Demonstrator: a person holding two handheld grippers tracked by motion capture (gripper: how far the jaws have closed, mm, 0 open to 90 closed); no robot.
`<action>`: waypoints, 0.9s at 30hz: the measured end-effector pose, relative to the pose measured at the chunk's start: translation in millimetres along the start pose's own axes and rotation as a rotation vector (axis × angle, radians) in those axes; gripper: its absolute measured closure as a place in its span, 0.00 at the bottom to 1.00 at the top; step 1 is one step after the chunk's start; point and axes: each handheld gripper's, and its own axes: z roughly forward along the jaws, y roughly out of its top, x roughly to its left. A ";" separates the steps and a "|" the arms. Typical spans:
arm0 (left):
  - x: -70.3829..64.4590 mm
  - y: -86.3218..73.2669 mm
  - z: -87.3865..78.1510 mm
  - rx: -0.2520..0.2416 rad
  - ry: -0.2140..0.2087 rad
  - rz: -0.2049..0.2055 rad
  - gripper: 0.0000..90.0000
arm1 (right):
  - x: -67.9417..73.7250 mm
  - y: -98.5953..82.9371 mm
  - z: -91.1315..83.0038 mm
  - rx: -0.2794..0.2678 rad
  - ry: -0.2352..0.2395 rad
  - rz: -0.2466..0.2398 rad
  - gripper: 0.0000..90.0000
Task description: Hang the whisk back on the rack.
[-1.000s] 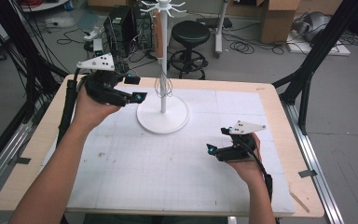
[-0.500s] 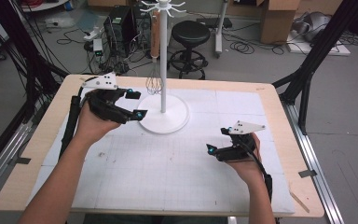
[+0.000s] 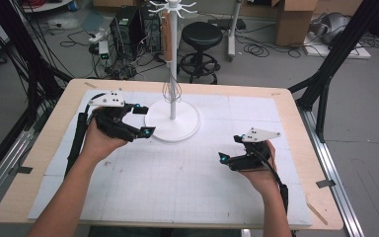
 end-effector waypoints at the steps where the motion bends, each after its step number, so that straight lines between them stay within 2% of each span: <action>1: 0.1 -3.0 0.8 -0.006 -0.003 -0.003 0.23 | 0.0 0.0 0.0 0.000 0.000 0.000 0.13; 11: 2.0 -26.7 1.3 -0.007 -0.030 -0.020 0.19 | -0.3 -0.2 -0.3 0.000 0.000 0.002 0.13; 16: 5.3 -42.0 -1.8 -0.010 -0.031 -0.043 0.18 | -0.5 -0.6 0.7 0.005 0.000 0.005 0.13; 22: 3.2 -55.6 -4.2 -0.011 -0.032 -0.041 0.16 | -0.1 -0.5 0.2 0.005 0.000 -0.001 0.13; 27: 5.7 -63.0 -1.8 0.017 -0.035 -0.053 0.15 | -1.0 -0.8 0.4 0.007 -0.001 0.005 0.13</action>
